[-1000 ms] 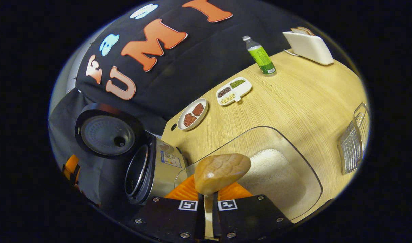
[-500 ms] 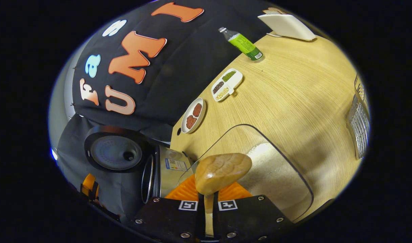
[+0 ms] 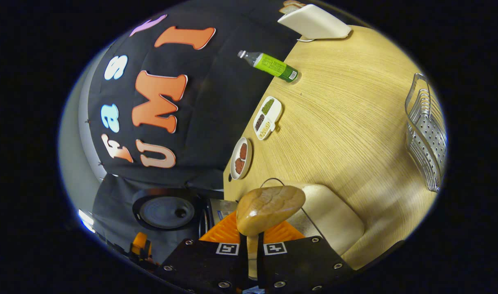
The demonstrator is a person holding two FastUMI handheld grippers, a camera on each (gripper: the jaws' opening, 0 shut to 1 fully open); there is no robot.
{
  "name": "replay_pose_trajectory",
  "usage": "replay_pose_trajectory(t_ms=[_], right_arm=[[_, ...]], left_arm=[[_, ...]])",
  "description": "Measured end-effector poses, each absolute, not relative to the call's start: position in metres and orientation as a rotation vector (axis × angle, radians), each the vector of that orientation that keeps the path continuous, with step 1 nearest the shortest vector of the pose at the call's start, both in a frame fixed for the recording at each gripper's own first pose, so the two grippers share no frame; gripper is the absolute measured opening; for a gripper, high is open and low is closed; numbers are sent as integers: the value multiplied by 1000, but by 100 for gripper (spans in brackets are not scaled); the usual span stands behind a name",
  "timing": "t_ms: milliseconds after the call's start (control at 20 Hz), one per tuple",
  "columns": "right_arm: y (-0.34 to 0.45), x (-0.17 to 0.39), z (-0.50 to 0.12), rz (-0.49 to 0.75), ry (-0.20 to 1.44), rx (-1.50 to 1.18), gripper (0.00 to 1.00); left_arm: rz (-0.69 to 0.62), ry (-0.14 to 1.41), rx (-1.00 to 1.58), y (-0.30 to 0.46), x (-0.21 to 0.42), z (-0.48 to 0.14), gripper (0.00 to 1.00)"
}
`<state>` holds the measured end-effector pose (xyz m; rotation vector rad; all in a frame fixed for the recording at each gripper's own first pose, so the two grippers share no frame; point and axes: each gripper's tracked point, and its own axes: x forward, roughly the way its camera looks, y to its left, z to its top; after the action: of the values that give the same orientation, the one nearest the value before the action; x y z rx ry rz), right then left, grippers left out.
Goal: Close the left gripper, press the button to open the rice cooker; take a wooden spoon from the chopstick holder with the right hand, scoop a spoonful of rice and pour it into the rice cooker, then put the wooden spoon back into the chopstick holder.
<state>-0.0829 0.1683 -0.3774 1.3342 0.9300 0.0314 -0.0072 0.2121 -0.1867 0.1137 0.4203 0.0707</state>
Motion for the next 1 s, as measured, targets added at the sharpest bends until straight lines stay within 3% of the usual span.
replay_pose_trajectory(t_ms=[650,1000], right_arm=[[180,-24,-280,162,788,1779,7],[231,6,-250,252,840,1738,7]], left_arm=[[126,375,81,222,-12,-175,94],[208,359,83,253,-27,-168,93]])
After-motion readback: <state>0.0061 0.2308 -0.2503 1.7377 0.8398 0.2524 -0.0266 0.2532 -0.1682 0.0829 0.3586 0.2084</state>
